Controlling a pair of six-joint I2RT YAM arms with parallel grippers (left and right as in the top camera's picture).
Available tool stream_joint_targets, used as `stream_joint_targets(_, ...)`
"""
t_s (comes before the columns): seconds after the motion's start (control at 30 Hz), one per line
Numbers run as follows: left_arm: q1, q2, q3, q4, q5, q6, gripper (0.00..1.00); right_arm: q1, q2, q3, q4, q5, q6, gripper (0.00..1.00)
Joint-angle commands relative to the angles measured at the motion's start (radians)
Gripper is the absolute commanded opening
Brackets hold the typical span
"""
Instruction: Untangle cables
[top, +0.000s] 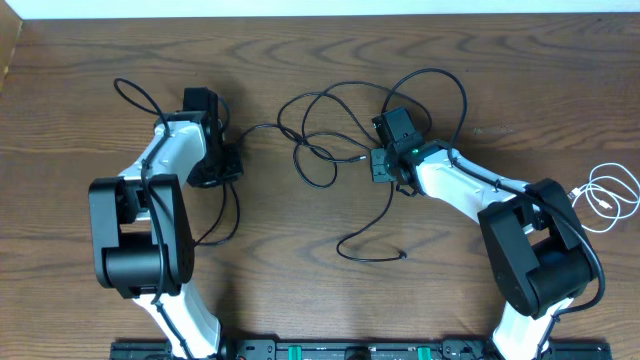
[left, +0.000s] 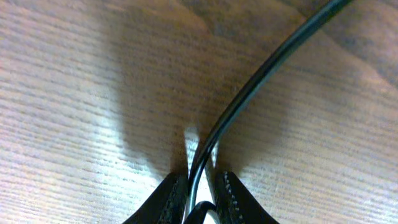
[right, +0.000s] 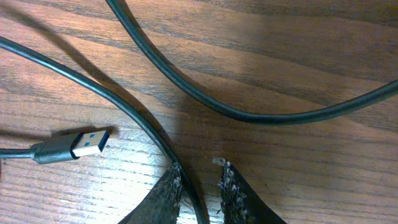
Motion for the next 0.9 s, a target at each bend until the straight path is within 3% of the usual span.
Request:
stream_joint_targets(0.0,-0.010,0.165,-0.190,-0.061,0.014,0.010,0.19,0.016,0.045,-0.033,-0.021,-0.021,0.013,0.21)
stream_joint_targets(0.07,-0.010,0.165,-0.191,-0.074,-0.037,-0.027,0.08,0.016,0.045,-0.033,-0.021,-0.021,0.013,0.21)
stream_joint_targets(0.3,-0.009,0.138,-0.111,-0.195,-0.009,-0.047,0.07,0.016,0.045,-0.033,-0.021,-0.021,0.013,0.21)
stream_joint_targets(0.6,0.052,-0.051,-0.094,-0.219,-0.134,-0.380,0.08,0.016,0.045,-0.033,-0.022,-0.021,0.013,0.22)
stream_joint_targets(0.7,0.088,-0.124,-0.095,-0.244,-0.208,-0.442,0.07,0.016,0.045,-0.033,-0.022,-0.021,0.013,0.22)
stream_joint_targets(0.87,0.133,-0.206,-0.095,-0.248,-0.214,-0.445,0.07,0.016,0.045,-0.033,-0.021,-0.021,0.013,0.22)
